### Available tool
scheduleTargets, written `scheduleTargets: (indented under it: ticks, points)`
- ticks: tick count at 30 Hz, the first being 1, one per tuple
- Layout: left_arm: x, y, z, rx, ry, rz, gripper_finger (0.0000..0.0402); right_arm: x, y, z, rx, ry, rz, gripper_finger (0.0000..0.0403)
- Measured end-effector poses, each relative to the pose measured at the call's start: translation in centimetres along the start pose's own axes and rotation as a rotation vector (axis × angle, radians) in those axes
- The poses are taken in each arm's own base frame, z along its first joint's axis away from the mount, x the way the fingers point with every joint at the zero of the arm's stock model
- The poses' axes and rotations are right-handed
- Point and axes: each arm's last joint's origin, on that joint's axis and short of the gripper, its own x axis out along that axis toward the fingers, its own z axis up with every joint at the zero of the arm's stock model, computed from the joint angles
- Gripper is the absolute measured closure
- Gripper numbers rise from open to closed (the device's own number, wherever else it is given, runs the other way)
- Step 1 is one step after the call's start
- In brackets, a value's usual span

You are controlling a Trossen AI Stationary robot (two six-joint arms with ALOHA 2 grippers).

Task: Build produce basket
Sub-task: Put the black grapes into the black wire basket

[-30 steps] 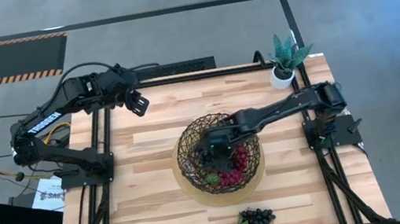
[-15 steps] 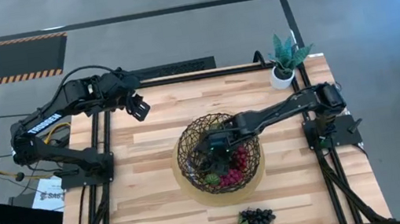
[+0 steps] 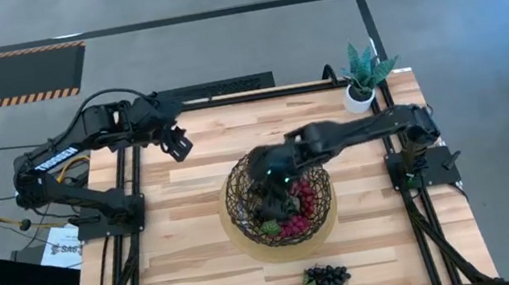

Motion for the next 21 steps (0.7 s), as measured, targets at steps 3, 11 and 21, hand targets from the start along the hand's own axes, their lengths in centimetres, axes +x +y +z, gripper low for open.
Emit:
scheduleTargets:
  ticks: [3,11,21]
  points:
    - [-0.2,-0.8,-0.2,0.057,0.006,-0.059,0.0255,-3.6,0.9,1.0,-0.012,-0.037,0.018,0.0203]
    - [-1.2,-4.2,-1.0,0.199,-0.014,-0.217,0.0255,-14.0,1.8,0.9,-0.009,-0.290,0.022,0.0216]
    - [0.5,-13.5,-1.8,0.422,-0.041,-0.382,0.0255,-23.8,2.2,-3.7,0.053,-0.603,-0.008,0.0216]
